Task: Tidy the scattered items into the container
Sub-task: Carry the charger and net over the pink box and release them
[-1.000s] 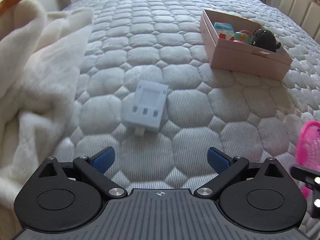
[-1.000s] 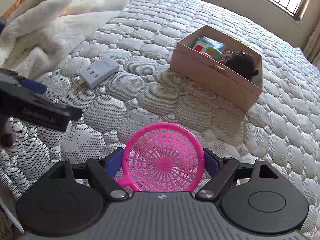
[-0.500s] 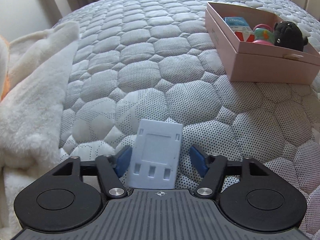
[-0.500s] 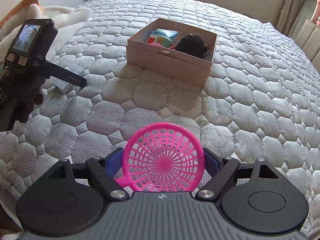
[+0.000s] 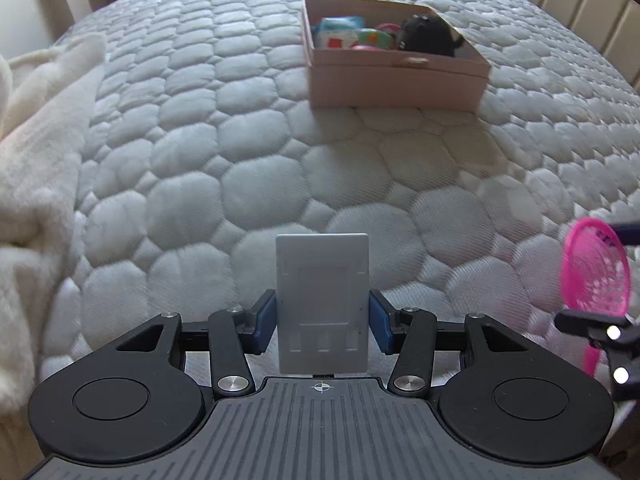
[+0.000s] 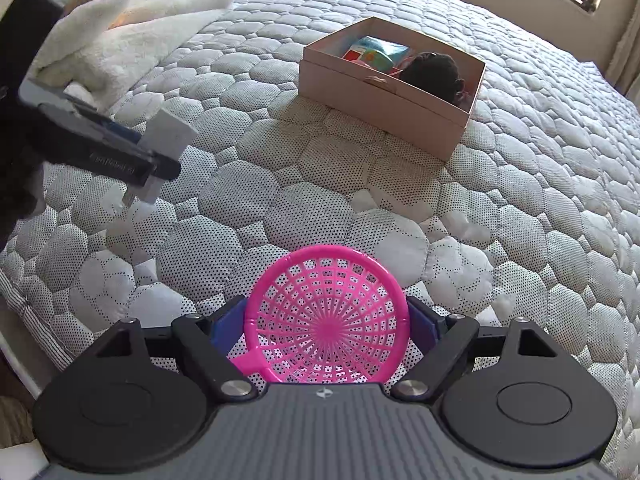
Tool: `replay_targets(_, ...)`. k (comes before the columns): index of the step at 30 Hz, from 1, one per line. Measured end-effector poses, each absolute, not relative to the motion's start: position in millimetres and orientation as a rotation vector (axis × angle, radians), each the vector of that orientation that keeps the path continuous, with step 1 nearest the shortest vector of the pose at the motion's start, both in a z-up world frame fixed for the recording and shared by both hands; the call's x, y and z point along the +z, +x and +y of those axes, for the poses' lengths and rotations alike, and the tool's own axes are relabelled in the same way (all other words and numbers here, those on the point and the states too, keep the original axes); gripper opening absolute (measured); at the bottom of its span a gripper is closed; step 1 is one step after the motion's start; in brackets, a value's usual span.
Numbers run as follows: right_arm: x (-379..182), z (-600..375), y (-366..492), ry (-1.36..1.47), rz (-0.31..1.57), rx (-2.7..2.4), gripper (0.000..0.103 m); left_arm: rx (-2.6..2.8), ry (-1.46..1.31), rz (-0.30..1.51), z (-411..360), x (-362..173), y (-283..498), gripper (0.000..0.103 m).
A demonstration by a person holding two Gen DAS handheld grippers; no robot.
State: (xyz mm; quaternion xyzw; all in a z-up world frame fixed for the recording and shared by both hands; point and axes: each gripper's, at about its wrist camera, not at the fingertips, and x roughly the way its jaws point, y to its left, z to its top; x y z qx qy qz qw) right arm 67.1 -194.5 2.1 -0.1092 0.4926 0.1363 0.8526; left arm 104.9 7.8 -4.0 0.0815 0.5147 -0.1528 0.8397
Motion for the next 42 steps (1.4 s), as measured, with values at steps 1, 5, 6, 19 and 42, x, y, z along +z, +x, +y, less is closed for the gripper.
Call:
replay_targets(1,1.2,-196.6,67.2,-0.238,1.035,0.296,0.083,-0.329,0.163,1.104,3.2,-6.9,98.0,0.053)
replay_targets(5,0.0,-206.8,67.3,-0.271,1.018,0.317,0.083,-0.340,0.133,1.129,-15.3,-13.1,81.4,0.053)
replay_targets(6,1.7,-209.9,67.2,-0.282,1.008,0.313,0.083,-0.344,0.125,1.124,-19.7,-10.9,81.1,0.053)
replay_targets(19,173.8,-269.2,136.4,-0.211,0.644,0.221,0.083,-0.446,0.136,0.713,-69.7,144.1,158.8,0.053)
replay_targets(42,123.2,-303.0,351.1,0.154,0.672,0.032,0.083,-0.424,0.022,0.826,-91.5,35.1,351.0,0.075)
